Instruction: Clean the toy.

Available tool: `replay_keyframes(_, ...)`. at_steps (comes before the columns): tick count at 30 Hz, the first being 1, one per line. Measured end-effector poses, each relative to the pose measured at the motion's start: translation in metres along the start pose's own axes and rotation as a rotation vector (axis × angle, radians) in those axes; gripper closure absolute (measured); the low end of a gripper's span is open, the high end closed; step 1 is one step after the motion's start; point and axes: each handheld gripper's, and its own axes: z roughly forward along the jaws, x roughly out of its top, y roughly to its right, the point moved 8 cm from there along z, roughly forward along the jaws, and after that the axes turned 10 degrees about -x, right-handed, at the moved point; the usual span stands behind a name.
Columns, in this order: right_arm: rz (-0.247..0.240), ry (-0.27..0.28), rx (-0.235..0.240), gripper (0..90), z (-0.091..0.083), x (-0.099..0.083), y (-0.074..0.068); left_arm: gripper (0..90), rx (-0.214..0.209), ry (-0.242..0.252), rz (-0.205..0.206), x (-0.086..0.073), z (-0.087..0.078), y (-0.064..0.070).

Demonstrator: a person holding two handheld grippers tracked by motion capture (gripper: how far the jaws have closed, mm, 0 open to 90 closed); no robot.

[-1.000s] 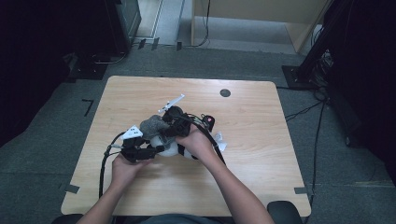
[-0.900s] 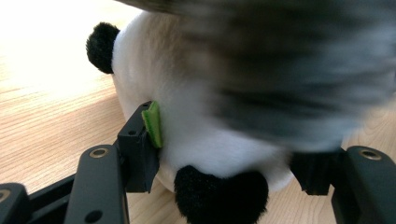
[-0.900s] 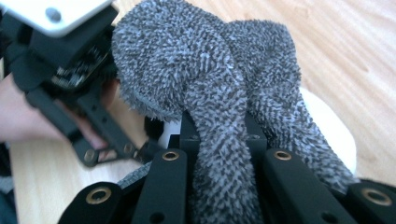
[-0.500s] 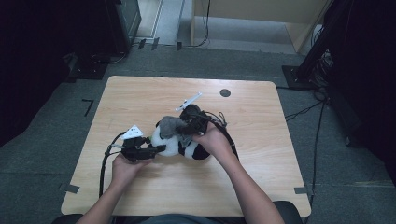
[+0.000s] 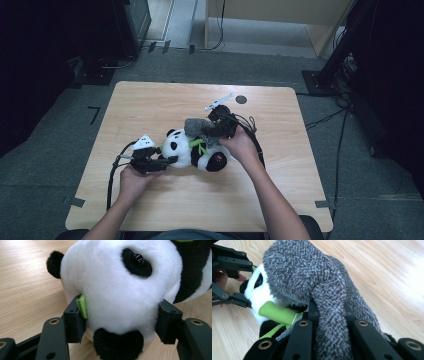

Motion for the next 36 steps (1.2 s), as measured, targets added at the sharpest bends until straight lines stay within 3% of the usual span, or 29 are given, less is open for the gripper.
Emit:
replay_keyframes(3, 0.019, 0.026, 0.003, 78.0, -0.005, 0.004, 0.003, 36.3, 0.001, -0.003, -0.004, 0.000, 0.000, 0.000)
replay_keyframes(4, 0.043, 0.064, 0.002, 78.0, -0.013, 0.008, 0.008, 36.0, 0.002, -0.007, -0.003, 0.000, 0.000, 0.000)
replay_keyframes(8, 0.078, 0.119, -0.001, 77.9, -0.028, 0.014, 0.019, 36.0, 0.001, -0.013, -0.002, 0.000, 0.000, 0.001)
replay_keyframes(11, 0.114, 0.182, -0.051, 77.8, -0.050, 0.018, 0.040, 36.0, -0.001, -0.020, -0.007, -0.001, -0.001, 0.001)
replay_keyframes(13, 0.122, 0.187, -0.059, 77.7, -0.053, 0.017, 0.044, 35.7, -0.002, -0.024, -0.010, 0.000, -0.001, 0.001)
replay_keyframes(15, 0.152, 0.201, -0.082, 77.5, -0.060, 0.013, 0.059, 35.5, -0.002, -0.026, -0.013, 0.000, -0.001, 0.001)
replay_keyframes(17, 0.155, 0.197, -0.086, 77.5, -0.060, 0.011, 0.062, 35.5, -0.001, -0.026, -0.019, 0.000, -0.001, 0.001)
replay_keyframes(21, 0.148, 0.153, -0.092, 77.3, -0.042, -0.004, 0.060, 34.3, -0.013, -0.028, -0.040, 0.001, -0.001, 0.001)
replay_keyframes(24, 0.140, 0.090, -0.090, 77.3, -0.020, -0.018, 0.055, 34.2, -0.013, -0.042, -0.010, -0.001, -0.001, 0.001)
replay_keyframes(28, 0.168, 0.093, -0.060, 76.6, -0.005, -0.027, 0.054, 34.2, -0.018, -0.036, -0.024, -0.001, -0.001, 0.000)
replay_keyframes(30, 0.155, 0.112, -0.081, 76.2, -0.004, -0.030, 0.054, 34.2, -0.018, -0.034, -0.027, -0.001, 0.000, 0.000)
replay_keyframes(36, 0.169, 0.127, -0.069, 76.0, -0.006, -0.038, 0.056, 34.4, -0.013, -0.036, -0.027, -0.001, 0.000, 0.001)
